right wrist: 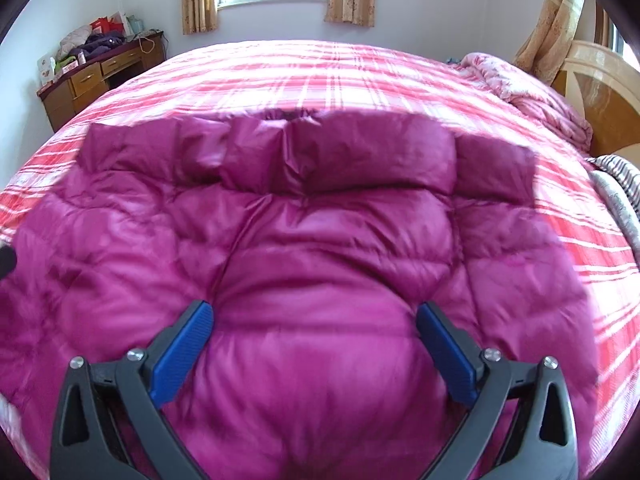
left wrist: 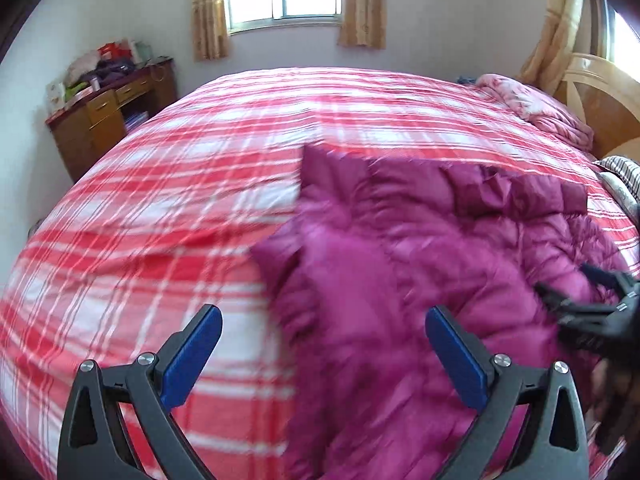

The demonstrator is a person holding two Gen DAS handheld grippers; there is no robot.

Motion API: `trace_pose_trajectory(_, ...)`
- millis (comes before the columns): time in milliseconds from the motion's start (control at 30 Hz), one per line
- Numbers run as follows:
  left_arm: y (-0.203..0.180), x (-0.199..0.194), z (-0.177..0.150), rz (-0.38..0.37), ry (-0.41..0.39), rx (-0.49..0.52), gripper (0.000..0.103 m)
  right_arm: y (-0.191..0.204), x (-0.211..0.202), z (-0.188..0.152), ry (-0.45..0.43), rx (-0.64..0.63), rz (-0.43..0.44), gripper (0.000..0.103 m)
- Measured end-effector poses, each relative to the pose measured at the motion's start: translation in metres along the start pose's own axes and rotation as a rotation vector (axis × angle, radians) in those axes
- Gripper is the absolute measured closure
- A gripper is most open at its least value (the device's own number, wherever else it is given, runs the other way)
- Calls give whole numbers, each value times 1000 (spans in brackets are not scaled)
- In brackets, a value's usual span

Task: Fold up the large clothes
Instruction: 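Grasp the jacket end with the left tool and lift it while the right tool holds the jacket down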

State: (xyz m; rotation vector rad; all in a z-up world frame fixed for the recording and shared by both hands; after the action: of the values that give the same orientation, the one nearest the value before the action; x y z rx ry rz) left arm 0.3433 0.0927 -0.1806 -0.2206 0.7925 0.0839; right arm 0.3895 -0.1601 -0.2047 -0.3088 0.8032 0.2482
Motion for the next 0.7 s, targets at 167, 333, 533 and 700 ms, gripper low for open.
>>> trace_pose_trajectory(167,30,-3,-35,-83,33,-103,1,11,-39,-31,-27,-52,-49,0)
trace_pose_trajectory(333,21,12,-52,-209,84,-189,17,20,-29,-51,-9,-72,-79,0)
trace_pose_trajectory(533,19,12,-53,-308,72,-209,69,20,-20,-53,-18,-60,-72,0)
trace_pose_trajectory(700,16,-3,-53,-389,71,-243,89,18,-19,-52,3,-53,-50,0)
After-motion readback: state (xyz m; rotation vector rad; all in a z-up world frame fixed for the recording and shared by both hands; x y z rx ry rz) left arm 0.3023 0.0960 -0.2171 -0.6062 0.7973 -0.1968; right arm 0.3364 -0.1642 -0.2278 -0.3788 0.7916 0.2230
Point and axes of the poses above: each gripper's, at about its wrist camera, not at the fingertips, and x roughly the way its jaws point, y to its left, z to its top, the point moved 4 cm from there along x, roughly the way its jaws point, and after that the axes turned 11 degrees about -x, right-handed, at the moved point
